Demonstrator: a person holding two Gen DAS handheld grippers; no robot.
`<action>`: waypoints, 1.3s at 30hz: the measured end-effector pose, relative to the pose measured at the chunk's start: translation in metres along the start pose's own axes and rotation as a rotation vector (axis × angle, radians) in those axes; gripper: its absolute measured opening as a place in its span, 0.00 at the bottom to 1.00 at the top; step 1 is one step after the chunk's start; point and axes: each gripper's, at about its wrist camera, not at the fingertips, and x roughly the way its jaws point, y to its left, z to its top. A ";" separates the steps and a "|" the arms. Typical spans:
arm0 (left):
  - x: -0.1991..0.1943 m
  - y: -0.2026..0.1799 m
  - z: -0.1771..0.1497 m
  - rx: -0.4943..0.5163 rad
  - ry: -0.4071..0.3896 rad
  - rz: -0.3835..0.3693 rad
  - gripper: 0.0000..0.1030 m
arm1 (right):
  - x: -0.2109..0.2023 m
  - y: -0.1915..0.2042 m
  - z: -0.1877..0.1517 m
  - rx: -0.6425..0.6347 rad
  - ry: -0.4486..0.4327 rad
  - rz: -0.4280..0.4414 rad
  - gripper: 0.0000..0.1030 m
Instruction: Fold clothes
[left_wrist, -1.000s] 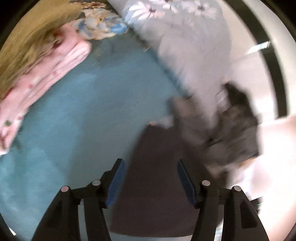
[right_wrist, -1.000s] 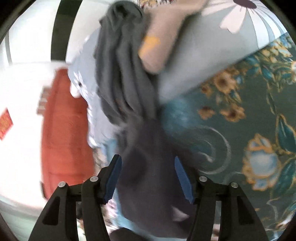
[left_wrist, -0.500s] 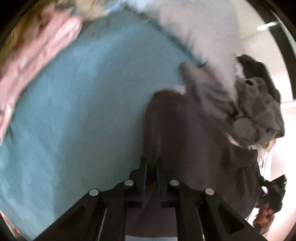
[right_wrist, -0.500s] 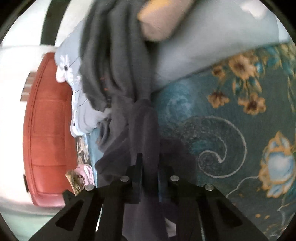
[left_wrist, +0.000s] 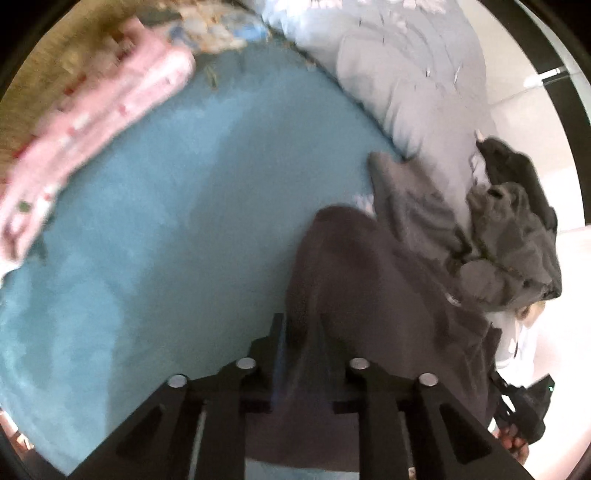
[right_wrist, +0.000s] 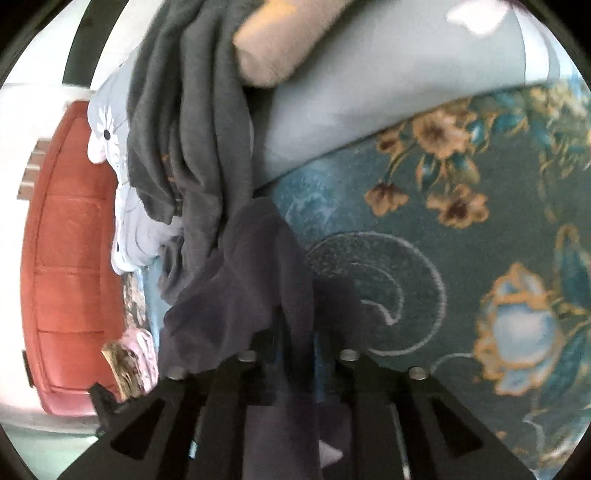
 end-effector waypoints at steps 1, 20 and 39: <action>-0.011 -0.004 -0.005 0.007 -0.036 -0.012 0.31 | -0.010 0.002 -0.002 -0.016 -0.017 -0.018 0.38; 0.058 -0.085 -0.114 0.316 0.028 0.038 0.36 | 0.001 0.029 -0.124 -0.352 -0.070 -0.092 0.41; 0.041 -0.002 -0.167 -0.381 0.022 -0.038 0.82 | -0.042 -0.061 -0.181 0.142 -0.071 0.224 0.77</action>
